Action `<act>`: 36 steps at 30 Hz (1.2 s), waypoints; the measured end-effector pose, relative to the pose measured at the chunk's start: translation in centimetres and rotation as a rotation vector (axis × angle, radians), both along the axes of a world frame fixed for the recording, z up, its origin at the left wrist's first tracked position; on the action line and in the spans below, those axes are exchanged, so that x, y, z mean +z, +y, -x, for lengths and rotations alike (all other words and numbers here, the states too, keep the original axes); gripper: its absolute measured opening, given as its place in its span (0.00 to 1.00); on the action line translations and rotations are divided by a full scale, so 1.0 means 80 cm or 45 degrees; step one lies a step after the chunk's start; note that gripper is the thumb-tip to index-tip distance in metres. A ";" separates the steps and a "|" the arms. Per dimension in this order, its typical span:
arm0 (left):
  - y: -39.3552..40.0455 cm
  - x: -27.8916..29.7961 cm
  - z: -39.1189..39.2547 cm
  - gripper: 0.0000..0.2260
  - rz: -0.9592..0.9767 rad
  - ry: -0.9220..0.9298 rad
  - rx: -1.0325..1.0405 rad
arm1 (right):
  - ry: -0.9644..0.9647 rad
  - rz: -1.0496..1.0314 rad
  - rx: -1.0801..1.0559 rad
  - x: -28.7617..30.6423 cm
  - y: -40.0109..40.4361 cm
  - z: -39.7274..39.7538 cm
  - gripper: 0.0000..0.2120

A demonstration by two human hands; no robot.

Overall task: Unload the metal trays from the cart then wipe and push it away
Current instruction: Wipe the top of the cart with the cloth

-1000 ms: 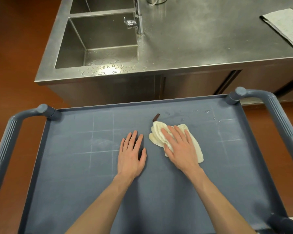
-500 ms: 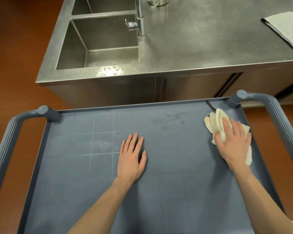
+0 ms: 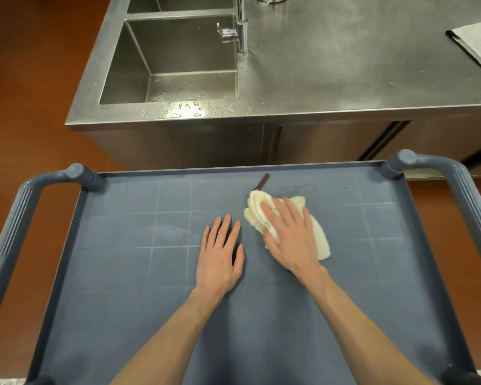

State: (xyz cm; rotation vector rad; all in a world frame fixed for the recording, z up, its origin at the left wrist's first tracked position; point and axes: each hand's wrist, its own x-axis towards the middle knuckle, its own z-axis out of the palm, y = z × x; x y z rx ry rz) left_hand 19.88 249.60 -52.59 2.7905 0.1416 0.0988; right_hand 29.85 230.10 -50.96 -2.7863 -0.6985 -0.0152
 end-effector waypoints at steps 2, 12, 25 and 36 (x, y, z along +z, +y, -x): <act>0.003 -0.001 0.000 0.25 0.004 0.003 -0.003 | 0.012 0.027 0.028 -0.001 0.013 0.004 0.30; 0.007 0.000 0.001 0.25 0.048 -0.043 -0.008 | -0.001 -0.053 -0.196 0.000 -0.070 -0.038 0.28; 0.002 -0.005 -0.001 0.24 0.062 -0.102 -0.006 | -0.040 -0.102 -0.827 0.005 -0.179 -0.087 0.28; 0.007 -0.008 -0.003 0.25 0.025 -0.083 -0.009 | -0.070 -0.082 -0.517 -0.006 -0.045 -0.100 0.30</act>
